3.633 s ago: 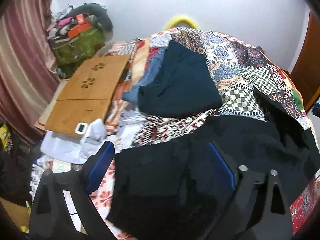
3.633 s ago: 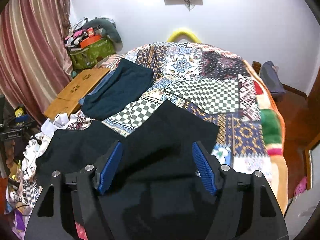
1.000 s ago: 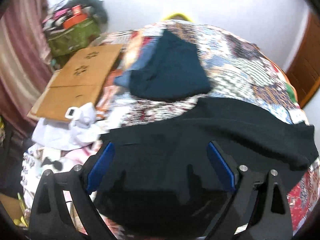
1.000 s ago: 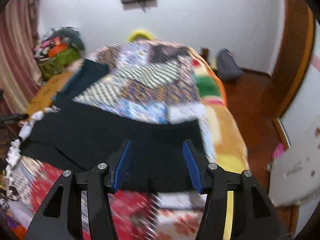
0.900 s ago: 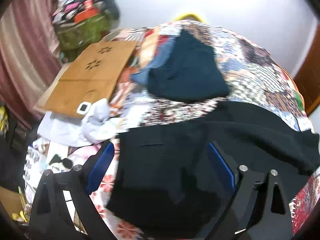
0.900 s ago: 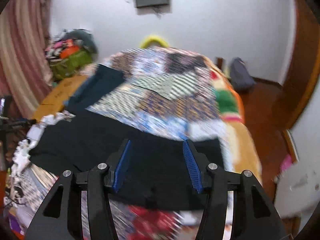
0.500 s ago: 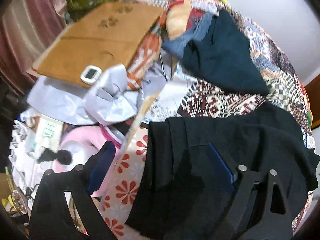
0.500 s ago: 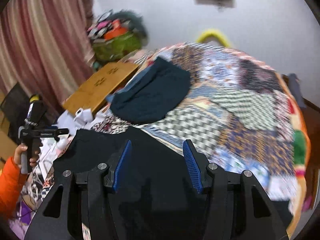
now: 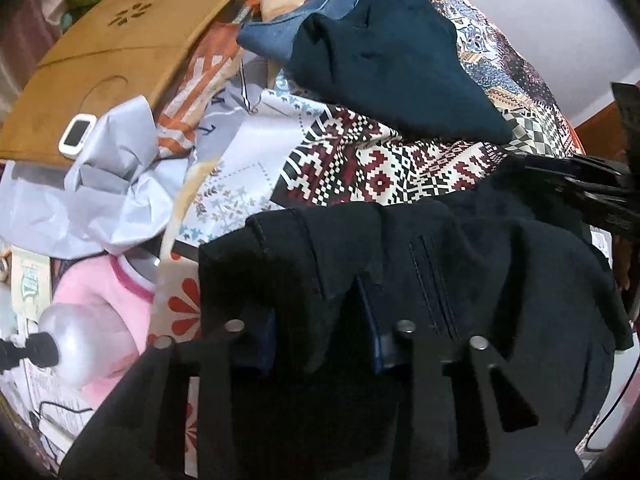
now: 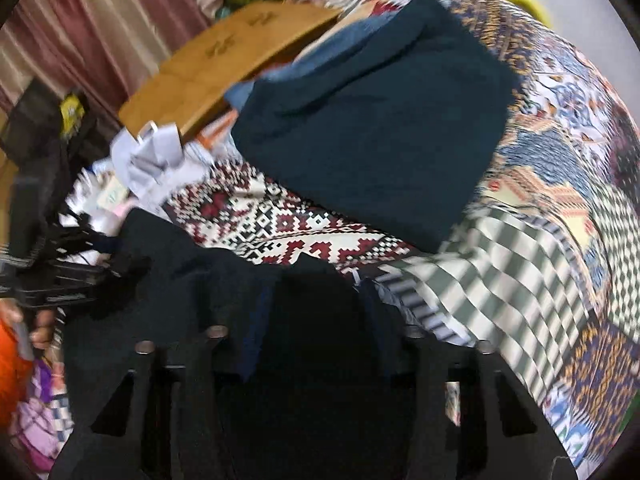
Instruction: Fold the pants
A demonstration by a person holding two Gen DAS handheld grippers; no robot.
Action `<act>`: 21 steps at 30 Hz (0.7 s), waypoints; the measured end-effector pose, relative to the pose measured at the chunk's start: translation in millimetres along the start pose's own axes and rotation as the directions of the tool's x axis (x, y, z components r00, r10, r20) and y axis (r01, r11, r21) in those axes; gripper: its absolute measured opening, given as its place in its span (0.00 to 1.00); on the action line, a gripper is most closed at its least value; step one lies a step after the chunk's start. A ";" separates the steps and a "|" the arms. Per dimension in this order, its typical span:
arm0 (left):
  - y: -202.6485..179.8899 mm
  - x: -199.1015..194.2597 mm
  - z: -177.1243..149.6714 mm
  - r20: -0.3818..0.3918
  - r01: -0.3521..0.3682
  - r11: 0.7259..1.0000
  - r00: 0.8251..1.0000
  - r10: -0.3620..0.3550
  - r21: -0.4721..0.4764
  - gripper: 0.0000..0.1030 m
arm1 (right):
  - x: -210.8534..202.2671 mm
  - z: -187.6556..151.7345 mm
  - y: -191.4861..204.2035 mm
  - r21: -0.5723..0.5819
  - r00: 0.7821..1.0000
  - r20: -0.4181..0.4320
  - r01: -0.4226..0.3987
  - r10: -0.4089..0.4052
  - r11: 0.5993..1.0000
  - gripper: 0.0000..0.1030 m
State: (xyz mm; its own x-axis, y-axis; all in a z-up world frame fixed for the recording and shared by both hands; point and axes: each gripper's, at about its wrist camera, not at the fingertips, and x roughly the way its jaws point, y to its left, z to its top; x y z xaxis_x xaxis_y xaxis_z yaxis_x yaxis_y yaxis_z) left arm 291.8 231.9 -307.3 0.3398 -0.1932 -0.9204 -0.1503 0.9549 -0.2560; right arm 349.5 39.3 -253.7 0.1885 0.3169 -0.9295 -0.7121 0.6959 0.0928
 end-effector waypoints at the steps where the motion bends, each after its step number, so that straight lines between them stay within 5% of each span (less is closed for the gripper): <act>1: -0.2 -2.3 0.0 0.015 -0.029 1.000 0.999 0.028 0.012 0.31 | 3.7 0.5 2.8 -0.022 1.000 -0.001 0.010 -0.010 1.000 0.14; 6: 2.4 -7.8 4.5 0.086 -0.194 0.980 0.978 0.190 0.039 0.29 | 2.6 -2.0 -4.9 -0.011 0.999 0.027 0.039 -0.039 0.999 0.07; 10: 0.4 -4.2 7.5 0.089 -0.247 0.968 0.966 0.242 0.045 0.30 | 5.8 -0.5 -3.1 0.002 0.996 0.034 0.087 -0.087 0.996 0.07; 16: 1.6 -35.4 -2.4 0.089 -0.212 0.977 0.973 0.212 -0.016 0.35 | -46.2 -8.4 -4.9 0.019 0.981 0.116 0.155 -0.156 0.988 0.07; 21: -0.3 -80.4 -30.1 0.154 -0.170 0.983 0.972 0.178 -0.067 0.65 | -109.4 -43.1 -9.8 0.062 0.970 0.213 0.110 -0.120 0.992 0.16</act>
State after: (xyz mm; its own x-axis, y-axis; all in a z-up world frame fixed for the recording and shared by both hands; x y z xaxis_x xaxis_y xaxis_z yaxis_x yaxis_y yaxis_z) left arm 236.5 240.4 -242.1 0.4467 0.0174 -0.8945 -0.2681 0.9565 -0.1153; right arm 306.7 -30.0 -168.4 0.4122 0.3605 -0.8367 -0.6440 0.7649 0.0123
